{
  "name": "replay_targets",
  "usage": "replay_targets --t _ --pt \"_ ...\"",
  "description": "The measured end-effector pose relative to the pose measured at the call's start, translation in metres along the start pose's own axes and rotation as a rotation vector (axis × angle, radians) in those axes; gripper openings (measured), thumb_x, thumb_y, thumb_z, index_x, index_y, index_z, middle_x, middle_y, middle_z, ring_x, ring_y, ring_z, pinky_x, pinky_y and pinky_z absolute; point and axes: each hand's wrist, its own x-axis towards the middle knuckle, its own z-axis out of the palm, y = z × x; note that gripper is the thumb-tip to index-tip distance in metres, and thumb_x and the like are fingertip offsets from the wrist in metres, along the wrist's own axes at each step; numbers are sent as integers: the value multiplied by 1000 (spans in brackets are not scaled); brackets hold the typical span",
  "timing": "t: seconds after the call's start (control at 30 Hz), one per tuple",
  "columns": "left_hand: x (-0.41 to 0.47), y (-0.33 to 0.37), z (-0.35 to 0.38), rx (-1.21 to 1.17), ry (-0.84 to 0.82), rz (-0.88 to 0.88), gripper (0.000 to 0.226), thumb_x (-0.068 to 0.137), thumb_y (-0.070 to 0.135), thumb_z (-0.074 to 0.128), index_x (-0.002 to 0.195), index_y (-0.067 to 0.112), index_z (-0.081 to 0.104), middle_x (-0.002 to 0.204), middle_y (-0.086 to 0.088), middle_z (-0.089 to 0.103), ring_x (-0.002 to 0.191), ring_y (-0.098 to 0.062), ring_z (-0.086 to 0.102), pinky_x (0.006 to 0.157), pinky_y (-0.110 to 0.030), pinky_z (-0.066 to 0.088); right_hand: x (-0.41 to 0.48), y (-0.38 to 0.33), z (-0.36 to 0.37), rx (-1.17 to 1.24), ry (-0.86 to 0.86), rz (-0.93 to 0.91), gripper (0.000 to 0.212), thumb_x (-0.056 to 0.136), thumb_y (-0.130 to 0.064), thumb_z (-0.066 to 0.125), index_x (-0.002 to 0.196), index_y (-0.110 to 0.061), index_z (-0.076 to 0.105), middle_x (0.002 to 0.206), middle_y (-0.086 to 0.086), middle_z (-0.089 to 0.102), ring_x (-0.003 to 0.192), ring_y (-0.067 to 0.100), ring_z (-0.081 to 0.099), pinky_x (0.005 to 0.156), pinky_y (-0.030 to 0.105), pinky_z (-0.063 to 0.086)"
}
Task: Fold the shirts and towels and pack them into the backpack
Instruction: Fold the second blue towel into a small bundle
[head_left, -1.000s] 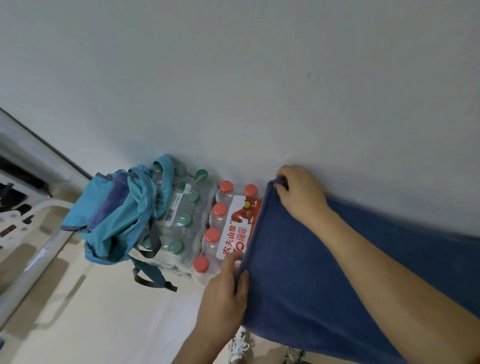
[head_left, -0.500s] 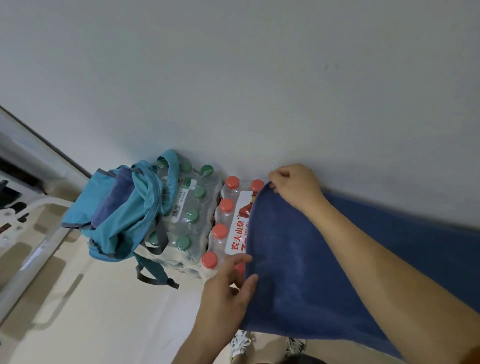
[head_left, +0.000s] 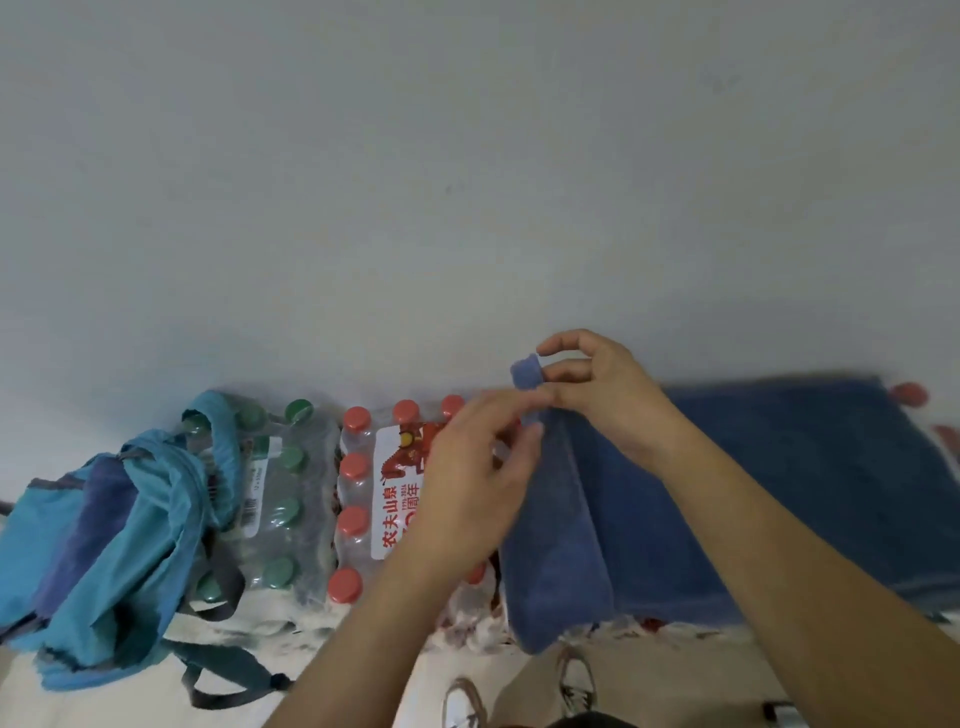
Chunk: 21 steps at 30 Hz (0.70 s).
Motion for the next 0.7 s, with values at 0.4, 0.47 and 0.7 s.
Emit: replay_targets --t 0.4,0.47,0.7 --pt "89 22 14 -242 -181 -87 11 86 13 68 78 6 70 46 10 56 41 -6 44 44 -17 37 -74 32 -10 85 116 -38 21 84 -14 70 101 -13 57 96 10 69 96 25 65 90 48 52" --pt "95 28 15 -293 -139 -58 11 87 11 67 80 3 69 43 7 54 37 -10 41 40 -17 34 -92 41 -12 52 96 -42 31 81 -29 71 94 -2 60 91 22 63 85 33 63 82 51 50" --pt "111 36 33 -359 -104 -39 4 87 9 67 86 10 71 56 6 67 44 -10 59 49 -20 52 -167 64 -70 -173 240 55 28 90 -26 64 75 -3 60 66 9 58 60 20 55 61 26 43"
